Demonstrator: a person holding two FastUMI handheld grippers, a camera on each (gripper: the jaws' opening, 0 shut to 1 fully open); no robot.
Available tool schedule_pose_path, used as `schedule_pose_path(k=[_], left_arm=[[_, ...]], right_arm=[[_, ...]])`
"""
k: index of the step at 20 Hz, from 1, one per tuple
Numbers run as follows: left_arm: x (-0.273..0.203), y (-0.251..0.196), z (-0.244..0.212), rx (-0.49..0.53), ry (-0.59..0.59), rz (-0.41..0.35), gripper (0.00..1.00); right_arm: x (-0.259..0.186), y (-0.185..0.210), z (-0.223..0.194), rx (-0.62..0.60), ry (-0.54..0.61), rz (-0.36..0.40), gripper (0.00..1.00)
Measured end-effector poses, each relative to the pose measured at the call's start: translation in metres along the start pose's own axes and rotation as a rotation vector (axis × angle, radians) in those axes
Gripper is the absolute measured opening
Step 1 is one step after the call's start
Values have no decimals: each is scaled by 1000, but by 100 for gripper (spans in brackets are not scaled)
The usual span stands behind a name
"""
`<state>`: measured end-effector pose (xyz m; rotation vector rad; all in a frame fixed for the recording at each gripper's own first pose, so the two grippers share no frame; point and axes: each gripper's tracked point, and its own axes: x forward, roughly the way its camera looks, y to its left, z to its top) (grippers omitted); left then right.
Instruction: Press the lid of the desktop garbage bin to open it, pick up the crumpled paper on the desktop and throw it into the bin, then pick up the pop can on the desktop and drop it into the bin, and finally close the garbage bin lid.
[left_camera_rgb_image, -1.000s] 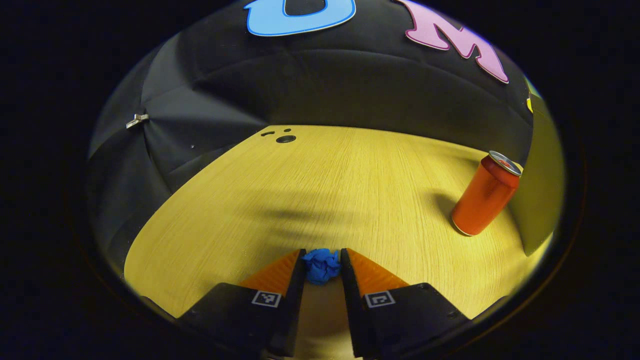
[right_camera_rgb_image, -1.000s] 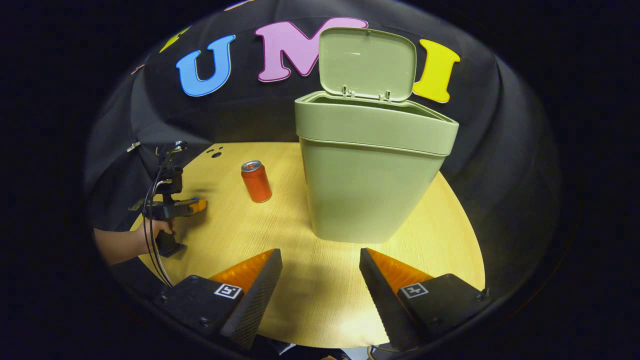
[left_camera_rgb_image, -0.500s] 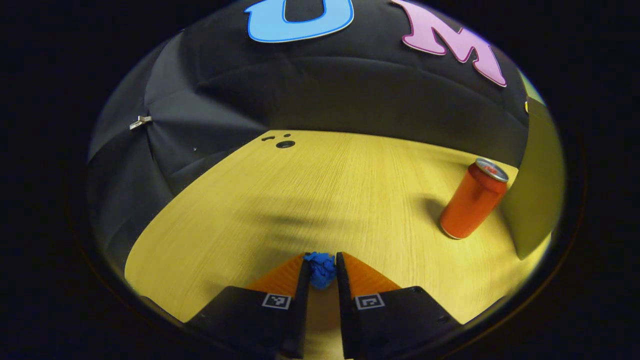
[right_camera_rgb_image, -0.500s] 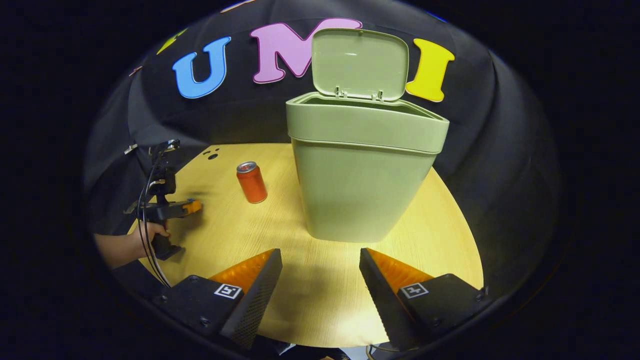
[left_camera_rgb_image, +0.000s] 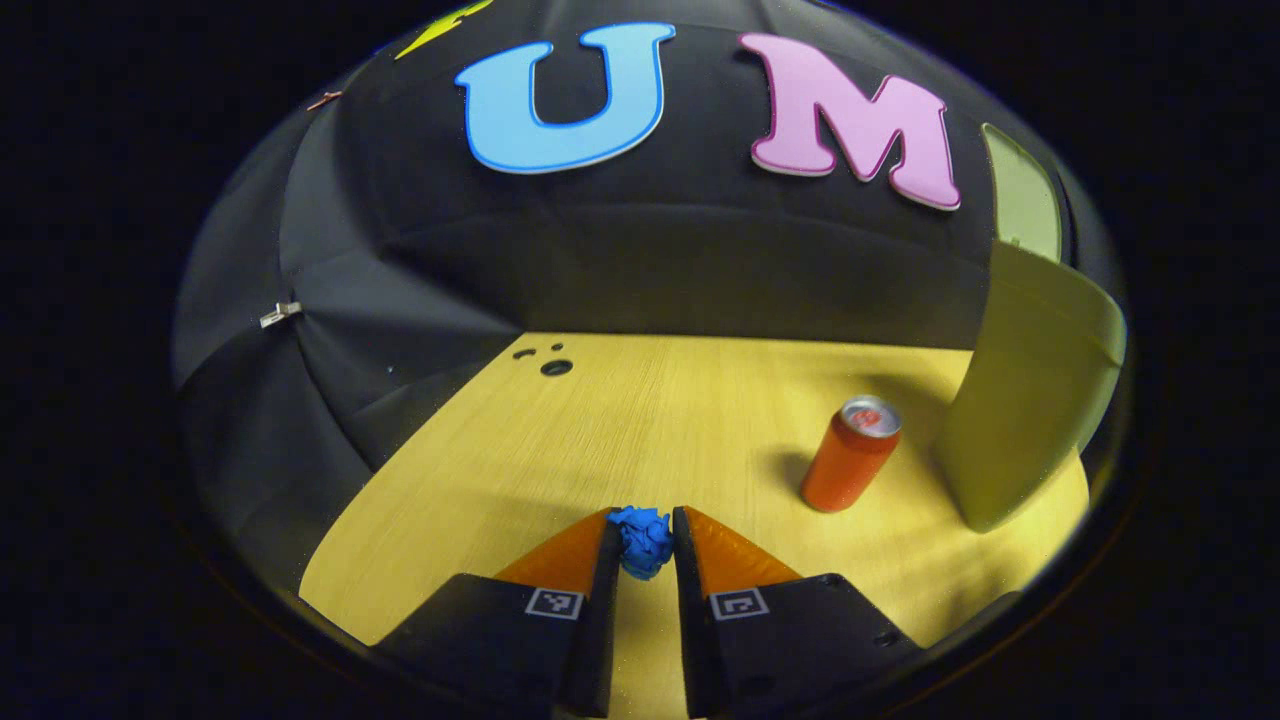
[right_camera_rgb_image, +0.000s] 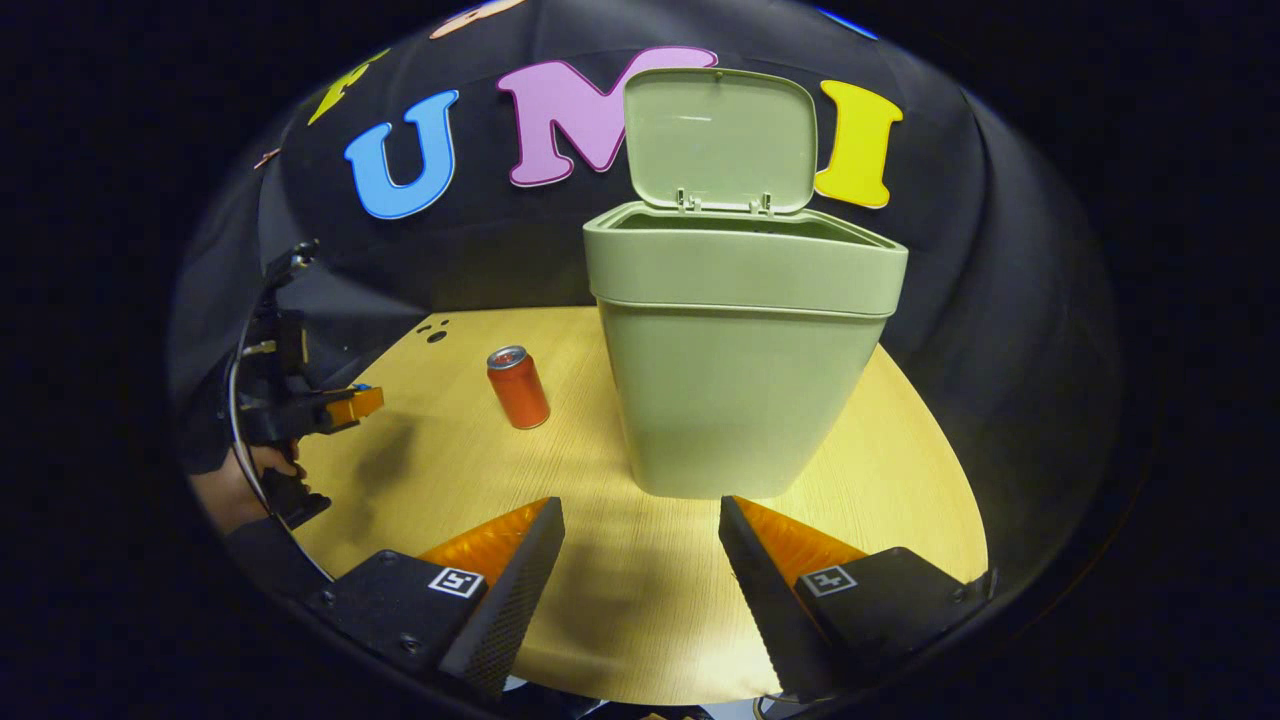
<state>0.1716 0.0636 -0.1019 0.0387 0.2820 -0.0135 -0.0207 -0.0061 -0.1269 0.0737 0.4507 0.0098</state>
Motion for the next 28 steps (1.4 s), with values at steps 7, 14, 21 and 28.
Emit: schedule_pose_path(k=[7, 14, 21, 28], left_arm=[[-46, -74, 106, -2, -157, -173, 31], [-74, -175, 164, 3, -257, -350, 31], [-92, -276, 183, 89, -288, -555, 32], [-86, -340, 163, 135, -217, -678, 33]], right_arm=[[-5, -16, 13, 57, -51, -14, 98], [-6, -46, 27, 129, -112, -63, 99], [-6, -63, 31, 139, -126, -70, 99], [-2, -72, 24, 123, -109, -55, 99]])
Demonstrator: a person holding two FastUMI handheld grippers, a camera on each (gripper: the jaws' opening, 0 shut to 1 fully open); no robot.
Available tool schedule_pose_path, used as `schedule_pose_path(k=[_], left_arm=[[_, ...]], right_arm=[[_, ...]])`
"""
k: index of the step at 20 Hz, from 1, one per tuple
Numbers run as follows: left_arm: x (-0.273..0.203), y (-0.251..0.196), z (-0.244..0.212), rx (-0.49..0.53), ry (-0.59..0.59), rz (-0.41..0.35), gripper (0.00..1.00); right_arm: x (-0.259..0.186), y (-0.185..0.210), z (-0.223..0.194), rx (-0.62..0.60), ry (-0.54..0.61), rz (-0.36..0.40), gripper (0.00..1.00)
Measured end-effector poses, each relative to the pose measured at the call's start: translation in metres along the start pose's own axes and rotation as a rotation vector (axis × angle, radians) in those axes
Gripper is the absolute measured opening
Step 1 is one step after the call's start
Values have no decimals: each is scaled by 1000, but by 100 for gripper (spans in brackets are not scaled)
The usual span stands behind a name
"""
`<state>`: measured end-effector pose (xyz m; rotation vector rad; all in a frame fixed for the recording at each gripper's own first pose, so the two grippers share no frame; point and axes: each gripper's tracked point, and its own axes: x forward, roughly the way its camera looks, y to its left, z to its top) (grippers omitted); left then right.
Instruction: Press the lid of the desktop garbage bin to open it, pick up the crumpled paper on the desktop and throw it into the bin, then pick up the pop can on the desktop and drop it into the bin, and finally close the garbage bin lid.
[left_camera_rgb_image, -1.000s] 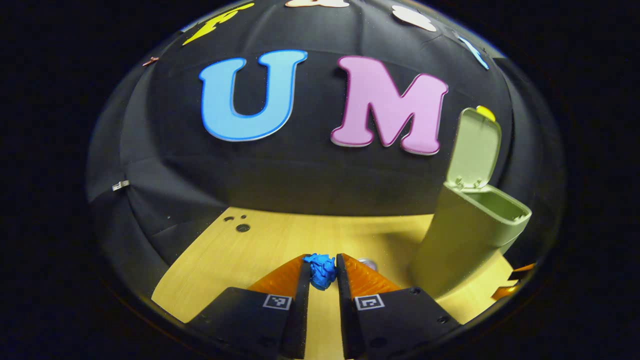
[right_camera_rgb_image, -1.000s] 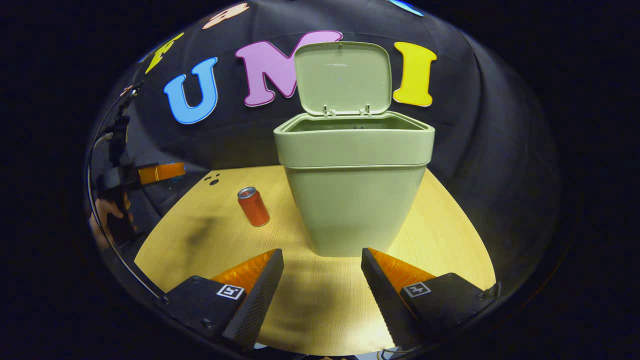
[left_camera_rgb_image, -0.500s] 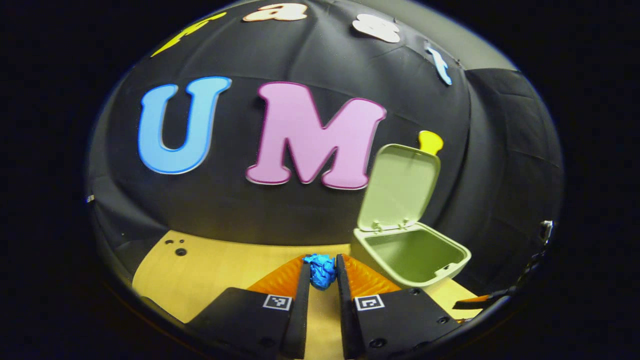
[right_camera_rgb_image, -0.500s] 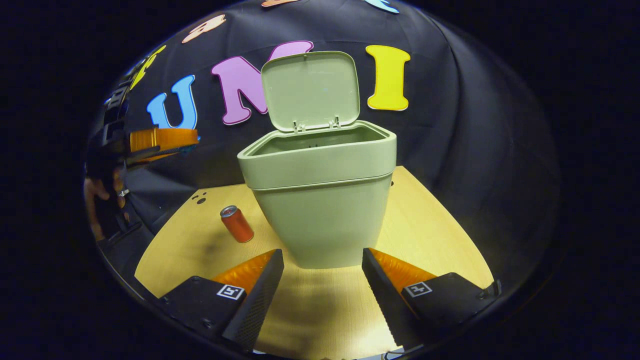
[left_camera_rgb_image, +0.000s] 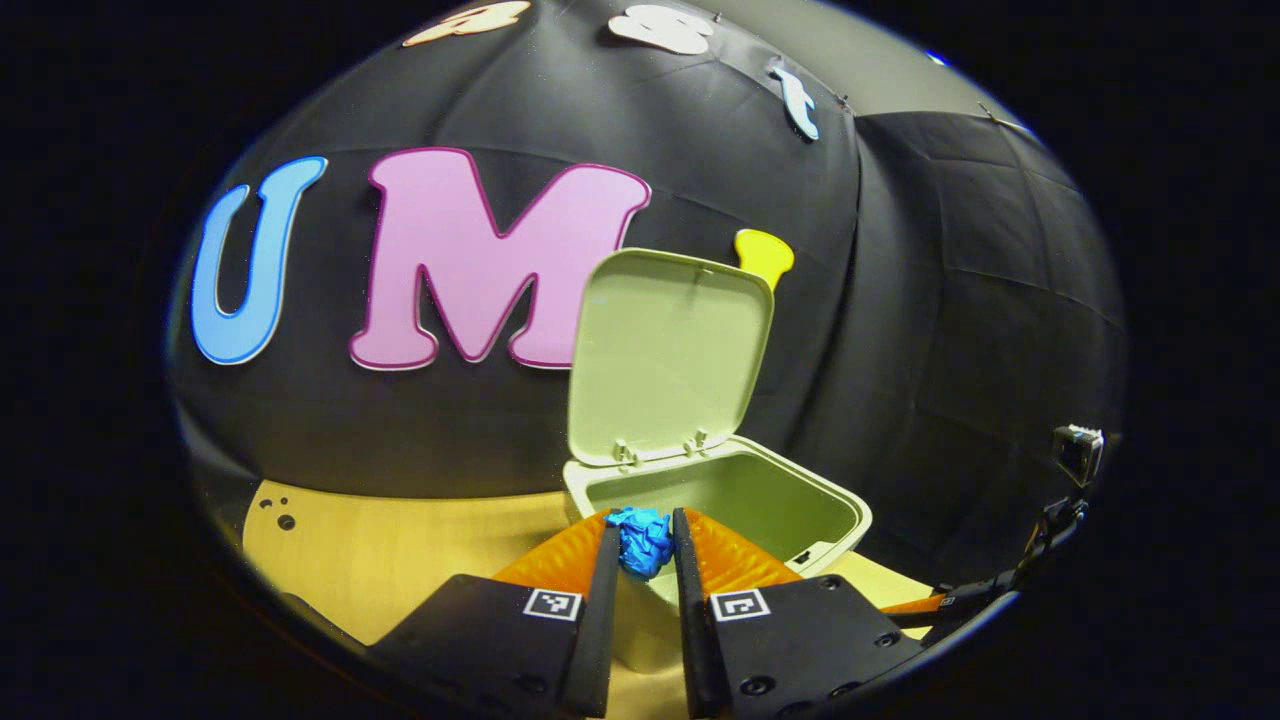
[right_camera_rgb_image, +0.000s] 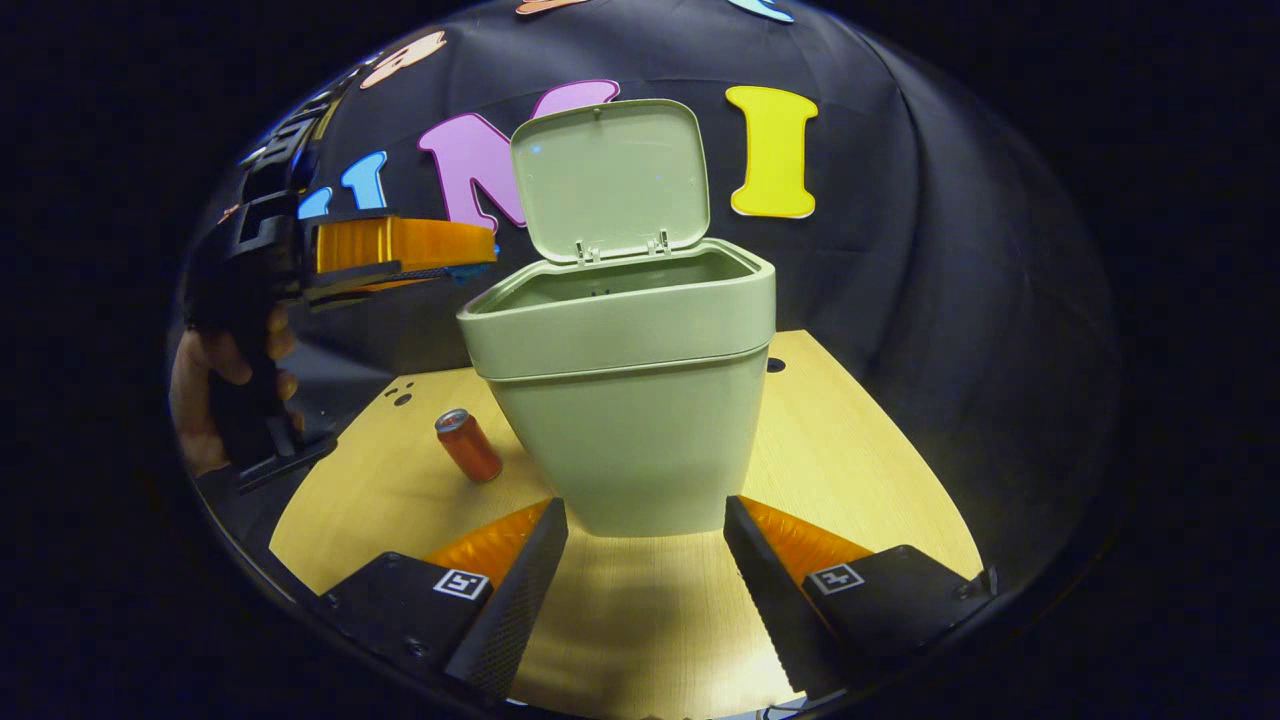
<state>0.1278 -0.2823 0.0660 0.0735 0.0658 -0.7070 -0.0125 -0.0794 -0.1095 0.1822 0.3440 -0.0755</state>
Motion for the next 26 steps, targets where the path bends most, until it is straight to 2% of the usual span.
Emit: schedule_pose_path(k=[6, 7, 9, 12, 13, 14, 15, 17, 18, 22, 26], left_arm=[[20, -19, -12, 17, 42, -46, 38], [21, -21, -14, 14, 48, -53, 36], [22, -23, -17, 9, 59, -62, 46], [22, -20, -14, 4, 48, -59, 53], [20, -20, -13, 5, 44, -60, 61], [17, -17, -11, 13, 38, -55, 64], [15, -11, -8, 23, 25, -39, 80], [5, 5, -1, 34, -4, 10, 93], [0, 11, 3, 44, -16, 30, 96], [-41, 49, 2, 99, -40, 122, 96], [-87, 93, -11, 43, -49, 233, 96]], right_arm=[[4, 0, -14, -29, 37, 16, 100], [5, 0, -16, -39, 42, 19, 99], [7, 0, -16, -47, 45, 23, 100], [9, 1, -15, -50, 47, 27, 99], [10, 2, -15, -52, 47, 29, 99], [10, 3, -14, -53, 48, 31, 99], [11, 4, -15, -52, 51, 32, 99], [12, 10, -14, -49, 52, 39, 99], [13, 14, -15, -49, 53, 44, 99], [14, 35, -20, -59, 68, 72, 99], [17, 61, -24, -62, 84, 105, 99]])
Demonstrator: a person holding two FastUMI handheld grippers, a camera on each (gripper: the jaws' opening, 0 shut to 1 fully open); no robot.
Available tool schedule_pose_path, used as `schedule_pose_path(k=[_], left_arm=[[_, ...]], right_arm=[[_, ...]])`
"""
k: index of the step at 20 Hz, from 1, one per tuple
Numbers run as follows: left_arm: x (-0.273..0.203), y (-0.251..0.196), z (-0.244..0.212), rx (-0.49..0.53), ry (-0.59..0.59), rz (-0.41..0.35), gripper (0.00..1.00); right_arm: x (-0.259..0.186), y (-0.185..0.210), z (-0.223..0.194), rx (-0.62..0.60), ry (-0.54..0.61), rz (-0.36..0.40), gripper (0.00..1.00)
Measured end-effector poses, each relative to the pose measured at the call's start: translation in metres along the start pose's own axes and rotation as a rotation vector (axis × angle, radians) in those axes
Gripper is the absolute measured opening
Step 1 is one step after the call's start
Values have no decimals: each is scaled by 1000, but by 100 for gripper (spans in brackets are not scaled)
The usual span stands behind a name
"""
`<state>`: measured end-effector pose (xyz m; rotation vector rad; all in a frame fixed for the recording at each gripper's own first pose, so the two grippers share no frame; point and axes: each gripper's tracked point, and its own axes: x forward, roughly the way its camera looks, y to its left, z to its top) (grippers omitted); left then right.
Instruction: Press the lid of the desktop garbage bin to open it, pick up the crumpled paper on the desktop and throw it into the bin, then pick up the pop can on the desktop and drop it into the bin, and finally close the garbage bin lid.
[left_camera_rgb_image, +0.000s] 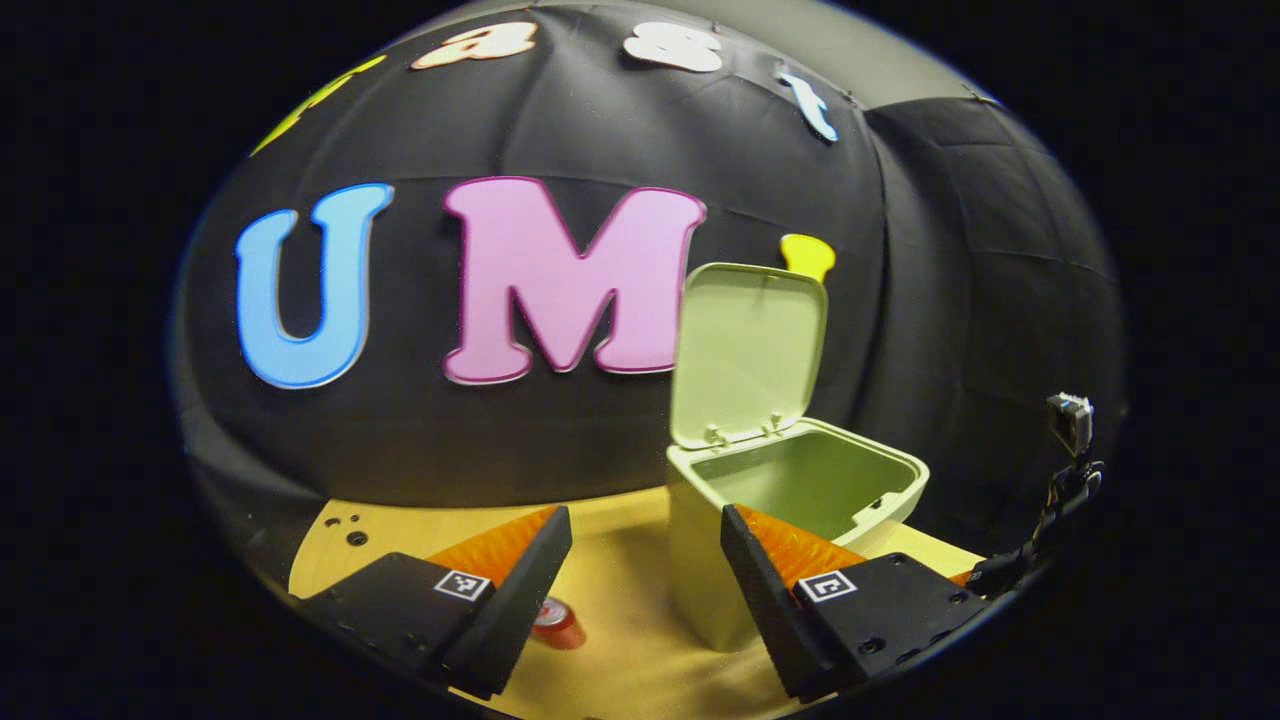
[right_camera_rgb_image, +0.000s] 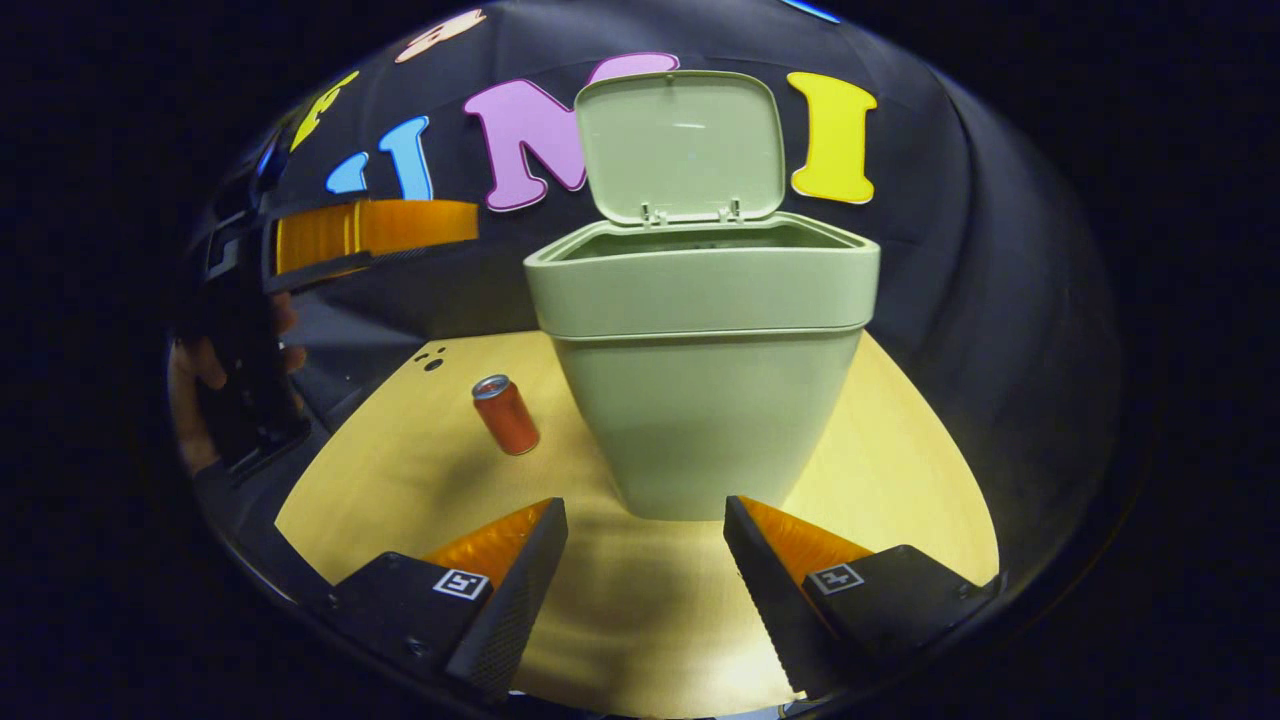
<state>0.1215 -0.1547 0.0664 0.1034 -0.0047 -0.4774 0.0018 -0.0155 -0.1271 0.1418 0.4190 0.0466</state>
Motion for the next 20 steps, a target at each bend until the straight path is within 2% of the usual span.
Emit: schedule_pose_path(k=[7, 11, 14, 20], left_arm=[[-76, 83, -53, -45, 64, 185, 96], [-117, 113, -93, -131, 130, 275, 99], [-149, 133, -111, -163, 151, 342, 96], [-203, 166, -143, -205, 206, 470, 96]], right_arm=[[15, 53, -7, -33, 39, 73, 99], [35, 96, -12, -93, 63, 132, 99], [51, 128, -14, -104, 74, 174, 99], [103, 162, -8, -142, 95, 197, 99]])
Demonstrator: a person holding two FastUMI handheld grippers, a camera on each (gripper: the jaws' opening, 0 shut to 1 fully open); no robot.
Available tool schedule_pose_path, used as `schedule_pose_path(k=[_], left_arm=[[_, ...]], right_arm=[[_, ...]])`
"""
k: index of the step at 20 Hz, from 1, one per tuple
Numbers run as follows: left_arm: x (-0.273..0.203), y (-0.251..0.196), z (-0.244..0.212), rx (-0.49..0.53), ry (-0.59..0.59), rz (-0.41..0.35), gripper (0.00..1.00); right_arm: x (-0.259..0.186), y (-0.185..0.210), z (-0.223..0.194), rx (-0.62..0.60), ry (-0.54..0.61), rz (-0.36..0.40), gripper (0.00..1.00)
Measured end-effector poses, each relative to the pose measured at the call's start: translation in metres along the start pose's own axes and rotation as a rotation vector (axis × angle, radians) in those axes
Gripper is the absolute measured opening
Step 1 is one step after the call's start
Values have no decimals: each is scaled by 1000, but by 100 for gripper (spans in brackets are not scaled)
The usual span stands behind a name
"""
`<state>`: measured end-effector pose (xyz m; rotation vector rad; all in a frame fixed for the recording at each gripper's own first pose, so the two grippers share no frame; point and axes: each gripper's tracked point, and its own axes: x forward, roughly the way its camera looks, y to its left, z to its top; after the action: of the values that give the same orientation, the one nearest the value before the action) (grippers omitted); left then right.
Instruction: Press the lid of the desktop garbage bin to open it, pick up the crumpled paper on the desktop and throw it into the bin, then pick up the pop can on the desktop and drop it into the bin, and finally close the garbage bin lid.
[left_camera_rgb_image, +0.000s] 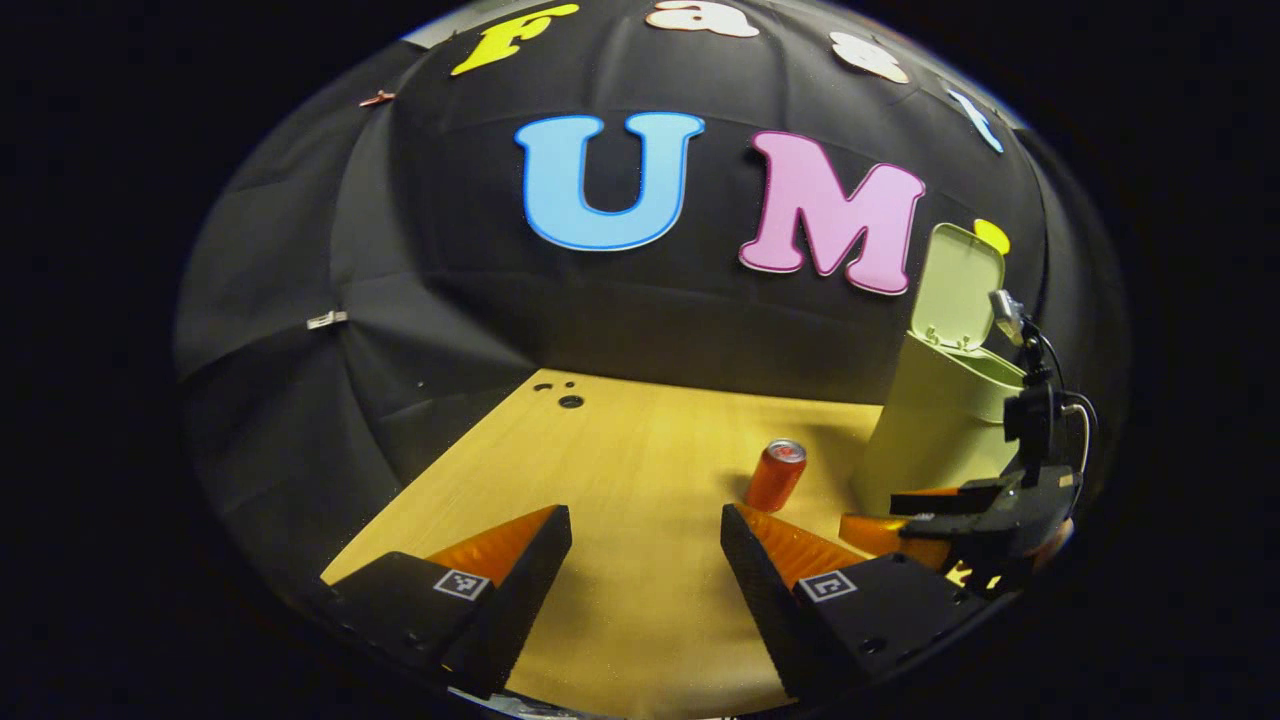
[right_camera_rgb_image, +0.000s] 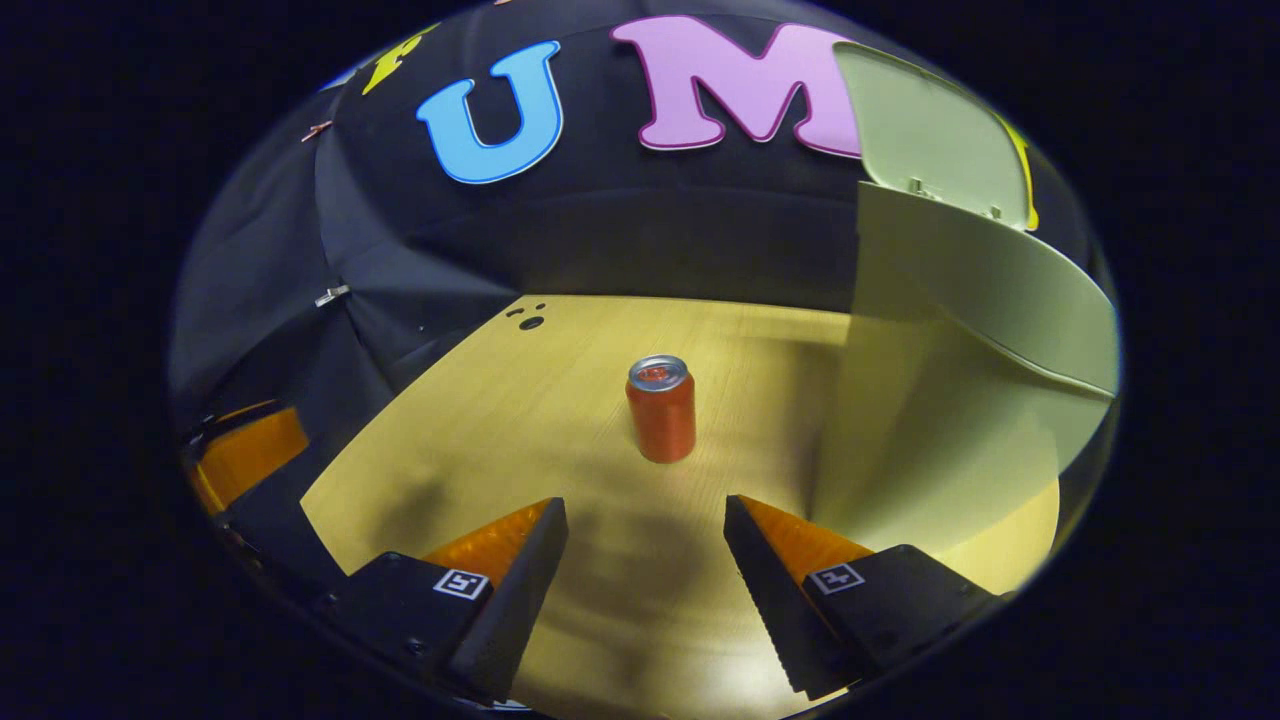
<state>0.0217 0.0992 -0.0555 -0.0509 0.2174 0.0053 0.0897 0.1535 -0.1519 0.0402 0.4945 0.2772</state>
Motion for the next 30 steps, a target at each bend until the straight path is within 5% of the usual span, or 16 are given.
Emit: schedule_pose_path(k=[7, 15, 30], left_arm=[[-22, 52, -37, -24, 76, 154, 96], [-22, 78, -43, -11, 119, 238, 96], [-20, 70, -64, -28, 196, 270, 95]], right_arm=[[70, -3, 16, 31, 4, -37, 99], [128, -7, 22, 55, 7, -77, 99], [183, -32, 30, 40, 4, -159, 99]])
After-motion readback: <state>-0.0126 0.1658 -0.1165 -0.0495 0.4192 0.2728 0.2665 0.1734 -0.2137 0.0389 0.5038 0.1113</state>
